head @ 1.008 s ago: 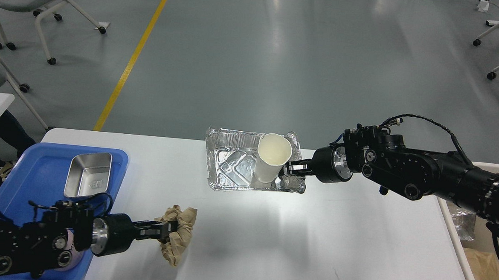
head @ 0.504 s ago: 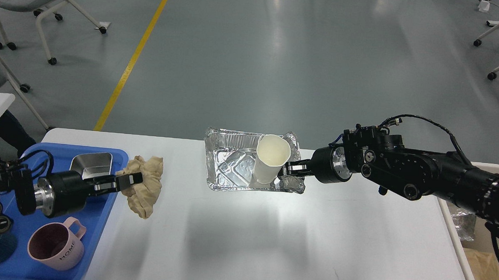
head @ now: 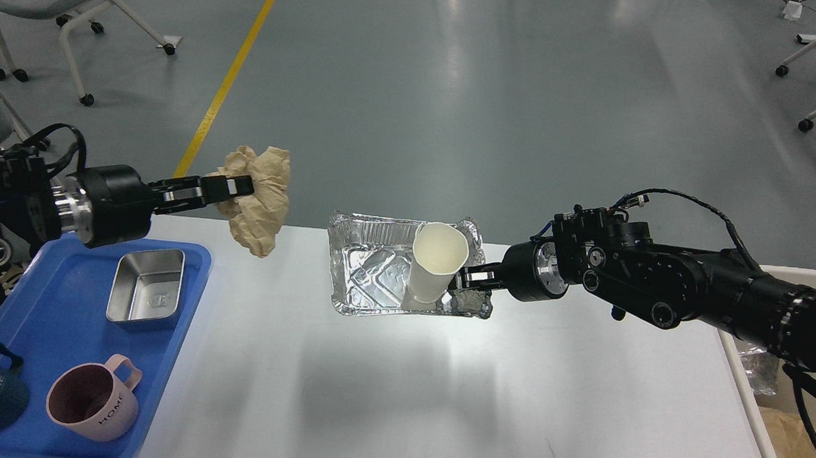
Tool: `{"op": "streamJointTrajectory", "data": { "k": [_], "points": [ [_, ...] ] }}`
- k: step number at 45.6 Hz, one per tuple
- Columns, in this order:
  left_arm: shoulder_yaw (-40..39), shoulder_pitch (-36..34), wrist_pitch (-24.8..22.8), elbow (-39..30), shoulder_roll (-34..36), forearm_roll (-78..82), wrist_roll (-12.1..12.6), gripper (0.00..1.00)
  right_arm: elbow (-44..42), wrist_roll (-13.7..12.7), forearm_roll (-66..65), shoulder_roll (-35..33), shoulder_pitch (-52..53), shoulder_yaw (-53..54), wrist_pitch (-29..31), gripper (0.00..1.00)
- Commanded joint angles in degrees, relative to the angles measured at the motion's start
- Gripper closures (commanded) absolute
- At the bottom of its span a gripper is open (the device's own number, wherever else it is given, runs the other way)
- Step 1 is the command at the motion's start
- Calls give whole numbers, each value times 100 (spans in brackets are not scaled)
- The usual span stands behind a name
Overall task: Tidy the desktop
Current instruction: 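Lift the brown paper and release it into the foil tray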
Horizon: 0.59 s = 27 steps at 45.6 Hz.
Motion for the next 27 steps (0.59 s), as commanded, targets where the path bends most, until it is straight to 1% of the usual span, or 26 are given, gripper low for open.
{"op": "streamJointTrajectory", "data": {
  "k": [1, 11, 15, 27],
  "points": [
    [34, -89, -9, 96, -383, -6, 38, 97, -4, -1, 1, 21, 30, 0, 3, 100],
    [139, -97, -62, 395, -1130, -6, 38, 95, -22, -1, 1, 21, 30, 0, -5, 100],
    [377, -133, -53, 421, -1210, -6, 38, 95, -22, -1, 1, 4, 39, 0, 3, 100],
    [509, -89, -35, 615, -1315, -6, 64, 95, -30, -1, 1, -5, 39, 0, -5, 100]
  ]
}}
